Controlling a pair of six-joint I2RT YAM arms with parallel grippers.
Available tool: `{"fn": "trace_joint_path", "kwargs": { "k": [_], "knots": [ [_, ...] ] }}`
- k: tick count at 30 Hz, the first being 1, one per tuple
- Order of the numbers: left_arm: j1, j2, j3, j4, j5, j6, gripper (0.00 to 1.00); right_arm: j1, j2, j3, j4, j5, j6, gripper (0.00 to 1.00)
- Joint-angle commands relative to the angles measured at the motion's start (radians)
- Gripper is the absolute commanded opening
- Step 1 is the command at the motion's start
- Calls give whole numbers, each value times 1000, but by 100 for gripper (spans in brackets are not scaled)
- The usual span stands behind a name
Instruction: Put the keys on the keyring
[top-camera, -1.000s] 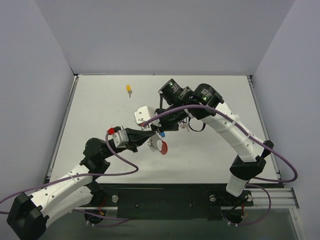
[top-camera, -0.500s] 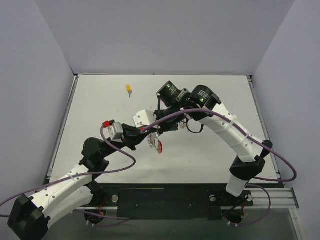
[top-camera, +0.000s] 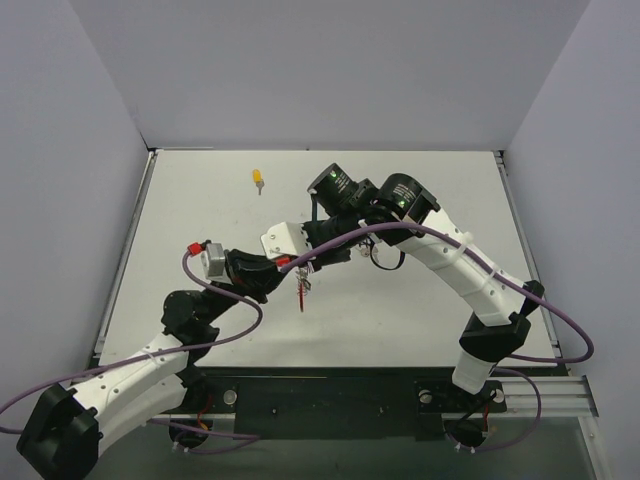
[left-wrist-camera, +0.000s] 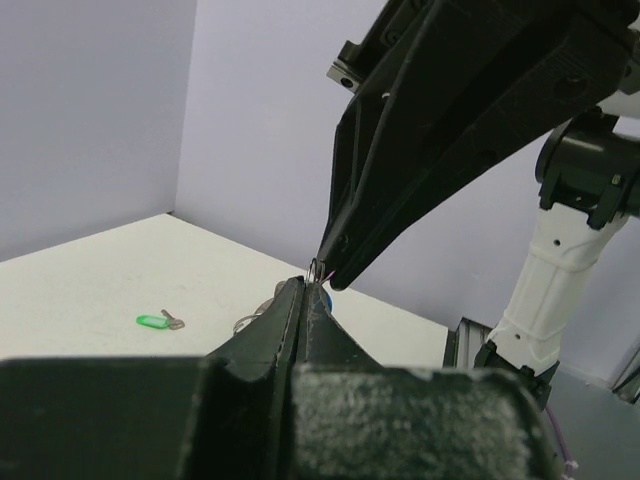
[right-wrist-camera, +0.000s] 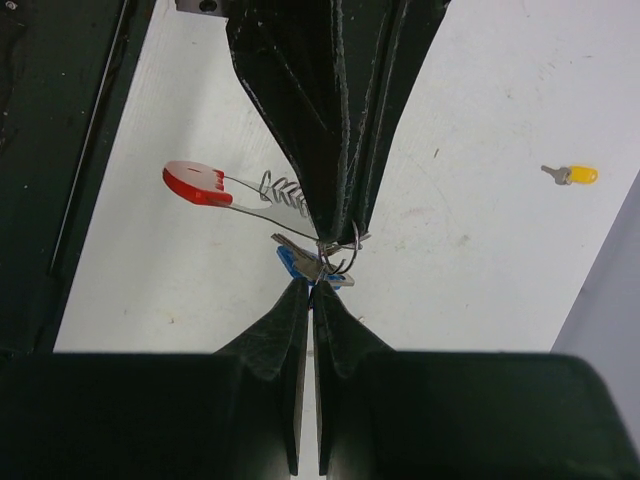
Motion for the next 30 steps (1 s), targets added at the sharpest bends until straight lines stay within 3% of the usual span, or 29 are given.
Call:
{"fn": "trace_joint_path", "kwargs": {
  "k": [1, 12, 21, 25, 30],
  "knots": [
    [19, 22, -7, 284, -163, -121, 0, 5, -4, 9, -100, 0, 16, 0],
    [18, 66, -19, 358, -308, -224, 0, 4, 28, 45, -98, -10, 21, 0],
    [16, 114, -5, 395, -311, -273, 0, -19, 55, 81, -97, -55, 51, 0],
    [17, 98, -10, 362, -305, -243, 0, -42, 48, 97, -101, -112, 67, 7],
    [18, 83, 4, 300, -257, -203, 0, -67, 19, 107, -138, -194, 47, 25]
  ]
}}
